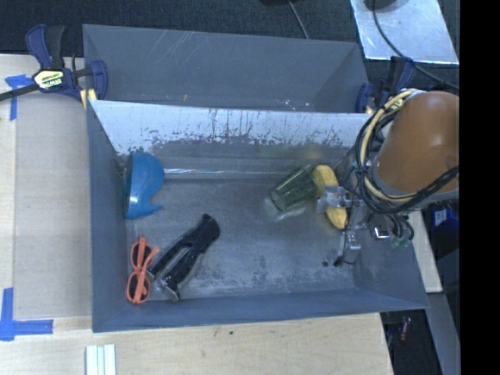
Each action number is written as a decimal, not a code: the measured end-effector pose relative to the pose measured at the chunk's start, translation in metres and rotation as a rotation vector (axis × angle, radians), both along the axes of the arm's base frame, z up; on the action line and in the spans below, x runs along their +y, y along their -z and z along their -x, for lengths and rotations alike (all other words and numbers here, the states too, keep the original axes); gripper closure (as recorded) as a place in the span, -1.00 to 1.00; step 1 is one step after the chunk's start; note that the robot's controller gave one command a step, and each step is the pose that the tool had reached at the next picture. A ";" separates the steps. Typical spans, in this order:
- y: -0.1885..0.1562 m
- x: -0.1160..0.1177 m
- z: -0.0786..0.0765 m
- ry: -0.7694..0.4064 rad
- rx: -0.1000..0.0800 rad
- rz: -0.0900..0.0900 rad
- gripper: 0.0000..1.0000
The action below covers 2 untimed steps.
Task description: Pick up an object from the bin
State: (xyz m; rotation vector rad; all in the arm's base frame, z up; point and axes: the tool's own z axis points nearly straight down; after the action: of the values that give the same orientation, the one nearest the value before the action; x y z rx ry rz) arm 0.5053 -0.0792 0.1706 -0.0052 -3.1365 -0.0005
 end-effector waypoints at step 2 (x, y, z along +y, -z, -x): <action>0.088 0.008 -0.124 -0.062 -0.025 -0.002 -1.00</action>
Offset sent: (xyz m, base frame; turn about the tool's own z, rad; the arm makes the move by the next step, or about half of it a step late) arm 0.1199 0.0062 -0.1006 -0.0616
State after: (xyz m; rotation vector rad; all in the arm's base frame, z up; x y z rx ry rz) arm 0.6291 -0.0712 0.0825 0.0934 -3.1602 -0.0037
